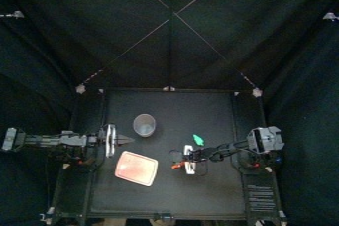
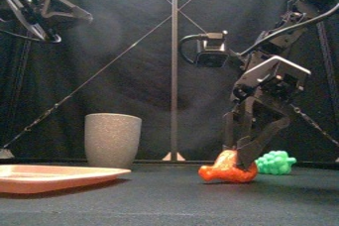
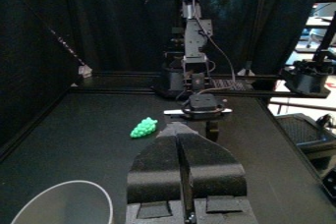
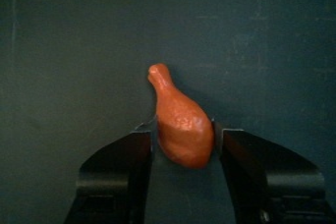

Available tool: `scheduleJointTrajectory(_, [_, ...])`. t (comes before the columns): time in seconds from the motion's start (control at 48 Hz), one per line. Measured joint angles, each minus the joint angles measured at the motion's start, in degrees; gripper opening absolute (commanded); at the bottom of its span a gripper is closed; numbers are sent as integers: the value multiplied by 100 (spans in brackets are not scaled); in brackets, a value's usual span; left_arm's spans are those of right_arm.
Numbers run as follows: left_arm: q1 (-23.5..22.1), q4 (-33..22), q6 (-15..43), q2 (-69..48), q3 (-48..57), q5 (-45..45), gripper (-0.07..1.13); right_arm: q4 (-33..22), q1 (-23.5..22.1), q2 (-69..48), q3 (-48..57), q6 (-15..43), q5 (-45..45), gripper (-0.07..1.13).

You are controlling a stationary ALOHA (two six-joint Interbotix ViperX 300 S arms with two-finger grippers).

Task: Pick the drumstick then place it in the grey bowl
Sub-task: Place drumstick in the grey bowl

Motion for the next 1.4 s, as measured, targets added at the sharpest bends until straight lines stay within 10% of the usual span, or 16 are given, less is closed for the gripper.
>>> scheduleJointTrajectory(1.021, [0, -9, 9, 0, 79, 0, 2, -79, 70, 53, -589, 9, 53, 41])
scheduleJointTrajectory(1.396, [0, -9, 9, 0, 97, -35, 2, -1345, -1230, -97, -1617, -9, -844, 41])
